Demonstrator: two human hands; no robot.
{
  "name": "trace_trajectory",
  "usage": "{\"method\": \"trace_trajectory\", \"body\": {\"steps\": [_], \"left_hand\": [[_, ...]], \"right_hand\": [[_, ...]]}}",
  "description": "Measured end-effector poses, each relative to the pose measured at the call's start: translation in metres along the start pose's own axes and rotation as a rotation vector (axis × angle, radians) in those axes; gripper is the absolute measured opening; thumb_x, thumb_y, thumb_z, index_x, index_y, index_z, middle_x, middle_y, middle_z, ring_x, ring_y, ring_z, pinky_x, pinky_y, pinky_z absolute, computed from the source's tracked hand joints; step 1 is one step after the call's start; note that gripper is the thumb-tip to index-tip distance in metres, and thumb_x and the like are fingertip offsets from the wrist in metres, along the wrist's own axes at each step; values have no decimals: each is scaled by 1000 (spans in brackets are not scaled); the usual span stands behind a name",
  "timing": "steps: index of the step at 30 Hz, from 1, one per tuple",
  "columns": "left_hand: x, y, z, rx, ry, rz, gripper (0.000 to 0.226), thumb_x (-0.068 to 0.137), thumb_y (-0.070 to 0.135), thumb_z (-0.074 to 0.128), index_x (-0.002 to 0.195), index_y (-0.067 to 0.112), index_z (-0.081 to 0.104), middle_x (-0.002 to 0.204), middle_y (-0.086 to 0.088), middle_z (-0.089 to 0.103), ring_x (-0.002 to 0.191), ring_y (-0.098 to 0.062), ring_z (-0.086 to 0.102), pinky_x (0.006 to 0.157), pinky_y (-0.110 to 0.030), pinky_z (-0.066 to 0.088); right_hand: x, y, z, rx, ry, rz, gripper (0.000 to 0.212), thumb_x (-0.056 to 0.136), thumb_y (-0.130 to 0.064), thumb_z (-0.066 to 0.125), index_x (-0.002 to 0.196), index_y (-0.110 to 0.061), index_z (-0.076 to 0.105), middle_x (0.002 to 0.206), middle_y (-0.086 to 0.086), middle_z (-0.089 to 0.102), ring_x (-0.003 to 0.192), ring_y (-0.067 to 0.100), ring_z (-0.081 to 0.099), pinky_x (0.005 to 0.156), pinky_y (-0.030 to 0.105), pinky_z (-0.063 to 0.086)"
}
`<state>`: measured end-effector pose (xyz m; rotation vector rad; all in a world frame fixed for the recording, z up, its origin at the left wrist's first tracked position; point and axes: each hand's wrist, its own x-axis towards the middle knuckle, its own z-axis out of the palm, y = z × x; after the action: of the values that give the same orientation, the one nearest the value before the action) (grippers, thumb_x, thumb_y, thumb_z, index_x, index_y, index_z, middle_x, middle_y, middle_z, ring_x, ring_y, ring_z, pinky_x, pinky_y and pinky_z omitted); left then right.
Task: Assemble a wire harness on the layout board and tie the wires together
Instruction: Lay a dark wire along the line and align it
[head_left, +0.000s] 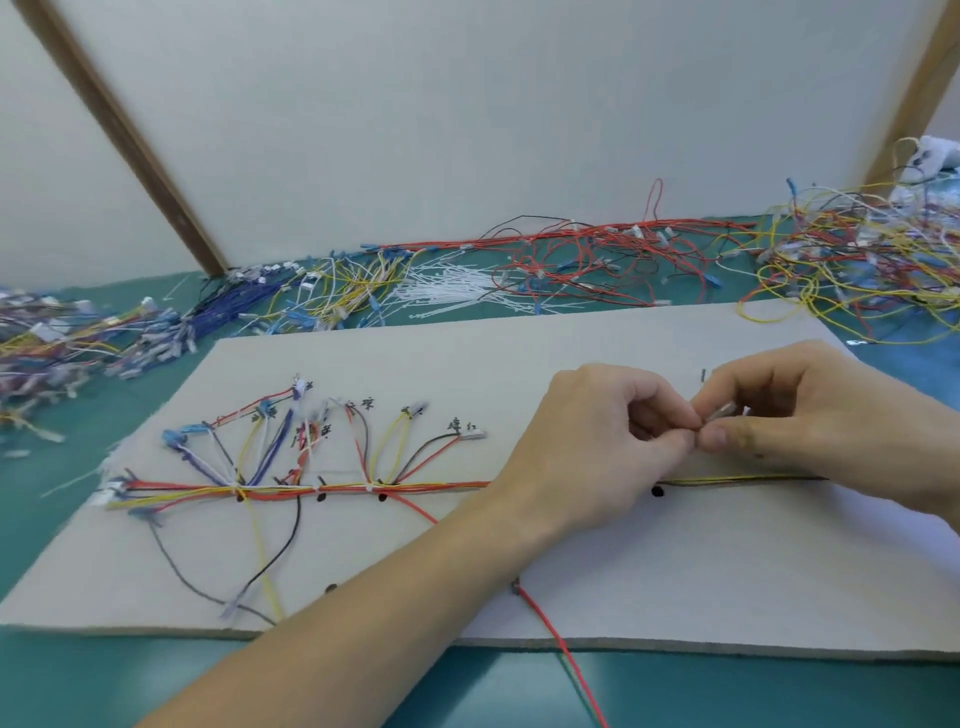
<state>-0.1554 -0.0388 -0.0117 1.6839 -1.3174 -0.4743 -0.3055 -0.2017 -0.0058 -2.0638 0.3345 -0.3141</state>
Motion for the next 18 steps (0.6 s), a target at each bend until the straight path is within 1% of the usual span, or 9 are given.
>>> {"method": "trace_trajectory", "body": {"steps": [2, 3, 4, 6, 8, 10, 12, 15, 18], "left_hand": [[-2, 2, -1, 23, -9, 21, 8, 85, 8, 77, 89, 15, 80, 72, 4, 73, 58, 0, 61, 59, -13, 48], [-2, 2, -1, 27, -10, 29, 8, 86, 8, 77, 90, 15, 78, 74, 3, 75, 60, -1, 62, 60, -15, 49], [-3, 2, -1, 19, -13, 22, 9, 86, 9, 77, 91, 16, 76, 75, 2, 76, 61, -2, 63, 62, -18, 52], [-3, 2, -3, 24, -24, -5, 11, 85, 15, 79, 93, 19, 71, 74, 3, 76, 62, -3, 65, 67, -23, 56], [-4, 2, -6, 81, -37, -5, 10, 84, 22, 81, 88, 22, 71, 67, 8, 71, 59, -1, 60, 67, -24, 54], [-5, 2, -9, 147, -72, 35, 7, 84, 21, 79, 79, 21, 74, 65, 9, 67, 57, -1, 55, 63, -21, 48], [-6, 1, -11, 182, -110, 64, 10, 84, 17, 77, 75, 19, 75, 66, 8, 67, 58, -1, 52, 61, -19, 43], [-5, 1, -12, 182, -161, 77, 8, 85, 13, 76, 77, 16, 77, 68, 6, 70, 59, -3, 54, 61, -18, 43], [-3, 1, -12, 175, -186, 78, 7, 87, 11, 76, 81, 14, 79, 71, 4, 72, 59, -3, 54, 61, -14, 42]], "right_hand": [[1, 9, -3, 6, 3, 20, 63, 62, -80, 80, 95, -26, 81, 80, 17, 73, 68, 39, 59, 68, 44, 48], [1, 13, -4, 8, -3, 25, 62, 63, -78, 82, 94, -24, 81, 80, 17, 74, 70, 43, 61, 70, 45, 49], [1, 17, -5, 10, -13, 35, 61, 65, -76, 82, 95, -22, 80, 80, 16, 75, 72, 44, 63, 70, 43, 50], [-1, 22, -7, -17, -38, 51, 59, 68, -74, 82, 95, -21, 79, 81, 12, 76, 69, 38, 66, 66, 33, 53], [-3, 24, -7, -9, -77, 69, 58, 69, -71, 83, 94, -19, 79, 81, 12, 77, 68, 29, 70, 63, 28, 55], [-4, 25, -7, 8, -103, 85, 59, 68, -70, 85, 93, -17, 78, 82, 14, 77, 69, 24, 72, 63, 25, 57], [-4, 24, -8, 6, -123, 94, 59, 67, -69, 85, 93, -16, 78, 84, 14, 77, 69, 21, 72, 64, 23, 57], [-2, 22, -9, 12, -158, 115, 60, 67, -68, 86, 93, -14, 78, 85, 15, 77, 71, 23, 71, 65, 26, 56], [-1, 20, -9, 14, -152, 124, 62, 65, -70, 86, 92, -14, 78, 82, 15, 76, 69, 21, 70, 64, 24, 55]]}}
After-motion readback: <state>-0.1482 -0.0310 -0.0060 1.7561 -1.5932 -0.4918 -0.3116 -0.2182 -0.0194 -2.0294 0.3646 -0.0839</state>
